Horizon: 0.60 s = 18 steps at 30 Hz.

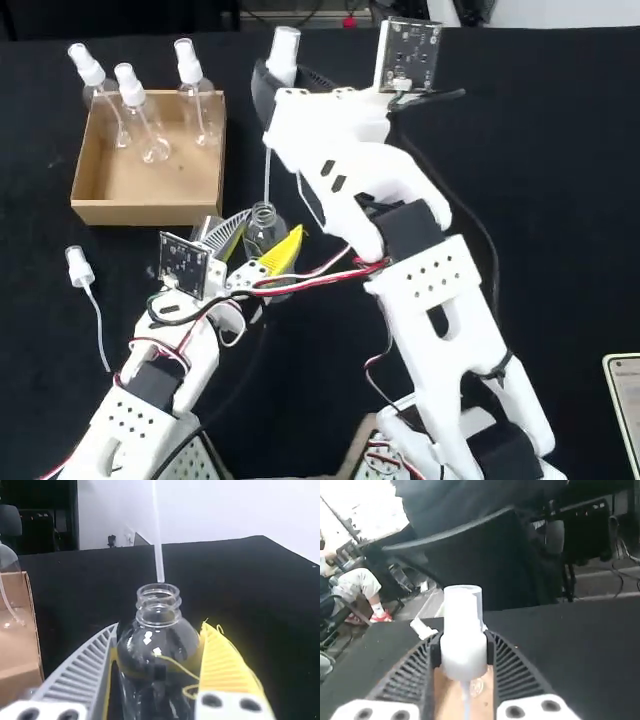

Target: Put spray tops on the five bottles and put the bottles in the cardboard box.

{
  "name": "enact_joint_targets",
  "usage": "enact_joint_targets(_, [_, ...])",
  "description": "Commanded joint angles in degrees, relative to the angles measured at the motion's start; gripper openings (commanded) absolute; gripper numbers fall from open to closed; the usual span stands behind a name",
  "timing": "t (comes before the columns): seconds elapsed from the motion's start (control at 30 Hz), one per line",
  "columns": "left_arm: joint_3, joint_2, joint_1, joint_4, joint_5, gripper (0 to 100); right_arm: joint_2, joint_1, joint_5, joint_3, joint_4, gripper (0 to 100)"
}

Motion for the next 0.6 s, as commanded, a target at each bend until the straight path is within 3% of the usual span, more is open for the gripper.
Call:
enact_joint_targets(0.0, [-0.75, -0.97, -0.22, -1.41, 0.53, 5, -2.33, -1.05, -0.44, -3.47, 0.18, 1.1])
enact_joint_targets(0.57, [-0.75, -0.97, -0.57, -1.41, 0.53, 5, -6.37, -1.05, -0.44, 3.74, 6.95, 1.1])
